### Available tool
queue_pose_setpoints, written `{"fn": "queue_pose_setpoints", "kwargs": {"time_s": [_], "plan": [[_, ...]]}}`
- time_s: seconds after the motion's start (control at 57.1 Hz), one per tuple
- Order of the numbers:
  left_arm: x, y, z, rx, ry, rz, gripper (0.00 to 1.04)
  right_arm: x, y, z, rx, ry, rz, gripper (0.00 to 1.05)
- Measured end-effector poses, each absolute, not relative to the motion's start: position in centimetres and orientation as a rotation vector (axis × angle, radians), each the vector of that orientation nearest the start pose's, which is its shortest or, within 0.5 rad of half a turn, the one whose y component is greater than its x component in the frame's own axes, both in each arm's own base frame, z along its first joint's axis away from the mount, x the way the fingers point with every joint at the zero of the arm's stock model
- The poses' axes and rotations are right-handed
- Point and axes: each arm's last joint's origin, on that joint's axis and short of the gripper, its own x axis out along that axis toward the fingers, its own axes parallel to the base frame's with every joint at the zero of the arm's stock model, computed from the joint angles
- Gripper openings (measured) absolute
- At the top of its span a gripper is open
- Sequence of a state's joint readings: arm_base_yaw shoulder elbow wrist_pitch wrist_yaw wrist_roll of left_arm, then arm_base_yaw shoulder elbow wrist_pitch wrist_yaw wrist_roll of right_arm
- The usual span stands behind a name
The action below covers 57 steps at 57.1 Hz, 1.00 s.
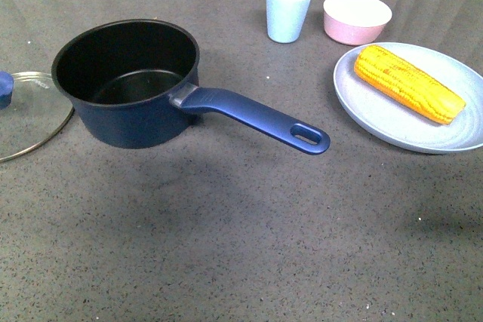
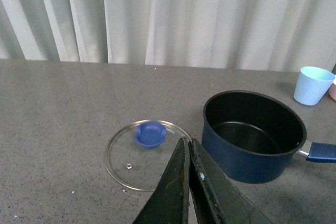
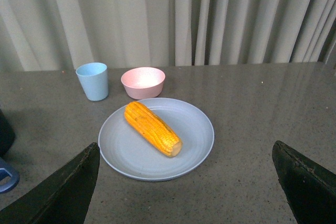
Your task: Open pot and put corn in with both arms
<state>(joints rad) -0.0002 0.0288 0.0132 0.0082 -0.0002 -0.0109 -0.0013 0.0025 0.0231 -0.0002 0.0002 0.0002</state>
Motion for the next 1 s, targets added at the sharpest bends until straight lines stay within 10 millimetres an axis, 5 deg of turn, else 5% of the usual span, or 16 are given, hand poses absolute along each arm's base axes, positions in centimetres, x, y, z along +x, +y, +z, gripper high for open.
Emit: {"fn": "queue_pose_setpoints", "kwargs": {"time_s": [0.543,0.719,0.999], "plan": [[9.78,0.00,16.69,-0.011,0.002,0.000,0.02,9.64,-0.01,17.13,0.000,-0.020,-0.002,0.96],[9.78,0.00,16.69,-0.011,0.002,0.000,0.28,9.64,-0.01,17.13,0.000,-0.020,-0.002,0.96],[9.78,0.00,16.69,-0.011,0.002,0.000,0.88,9.64,-0.01,17.11,0.000,-0.020,-0.002,0.96]]}}
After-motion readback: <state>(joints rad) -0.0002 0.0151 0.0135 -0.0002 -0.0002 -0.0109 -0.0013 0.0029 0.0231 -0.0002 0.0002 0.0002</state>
